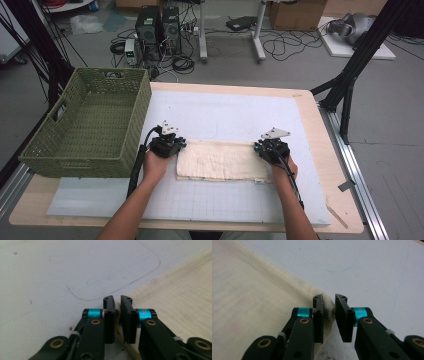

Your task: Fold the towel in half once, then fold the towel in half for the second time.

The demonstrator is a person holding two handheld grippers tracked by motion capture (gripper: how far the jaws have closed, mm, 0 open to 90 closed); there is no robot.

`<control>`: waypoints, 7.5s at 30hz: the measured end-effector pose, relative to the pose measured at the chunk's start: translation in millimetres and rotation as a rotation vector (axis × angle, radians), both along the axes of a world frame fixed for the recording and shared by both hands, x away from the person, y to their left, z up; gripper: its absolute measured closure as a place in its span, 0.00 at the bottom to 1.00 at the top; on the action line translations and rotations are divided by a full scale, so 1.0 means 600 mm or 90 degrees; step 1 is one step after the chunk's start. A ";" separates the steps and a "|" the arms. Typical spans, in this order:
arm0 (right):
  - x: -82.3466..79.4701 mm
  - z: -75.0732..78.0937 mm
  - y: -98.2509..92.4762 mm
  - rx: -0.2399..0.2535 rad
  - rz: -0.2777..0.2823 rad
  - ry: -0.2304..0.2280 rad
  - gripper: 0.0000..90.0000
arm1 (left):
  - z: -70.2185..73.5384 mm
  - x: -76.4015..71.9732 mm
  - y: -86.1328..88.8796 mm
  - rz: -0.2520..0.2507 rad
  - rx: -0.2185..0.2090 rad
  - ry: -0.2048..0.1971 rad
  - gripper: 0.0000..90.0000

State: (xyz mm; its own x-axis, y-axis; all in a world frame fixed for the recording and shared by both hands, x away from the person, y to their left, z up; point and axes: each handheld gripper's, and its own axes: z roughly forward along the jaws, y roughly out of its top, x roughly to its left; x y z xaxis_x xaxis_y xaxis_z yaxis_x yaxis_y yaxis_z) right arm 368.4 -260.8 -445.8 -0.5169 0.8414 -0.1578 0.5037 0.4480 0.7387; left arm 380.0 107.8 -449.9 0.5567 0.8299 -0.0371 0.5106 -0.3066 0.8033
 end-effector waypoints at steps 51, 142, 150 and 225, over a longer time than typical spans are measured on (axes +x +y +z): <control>-0.129 0.057 -0.100 0.111 0.011 -0.080 0.15 | 0.045 -0.087 0.041 -0.104 -0.167 -0.095 0.21; -0.095 0.028 -0.091 0.143 0.019 0.011 0.13 | -0.002 0.012 0.002 -0.071 -0.029 0.029 0.94; -0.038 0.038 -0.076 0.147 0.031 0.051 0.13 | -0.002 0.013 0.005 -0.069 -0.043 0.036 0.94; -0.099 0.037 -0.038 0.111 0.175 -0.029 0.91 | 0.027 -0.106 0.039 -0.133 -0.113 -0.041 0.93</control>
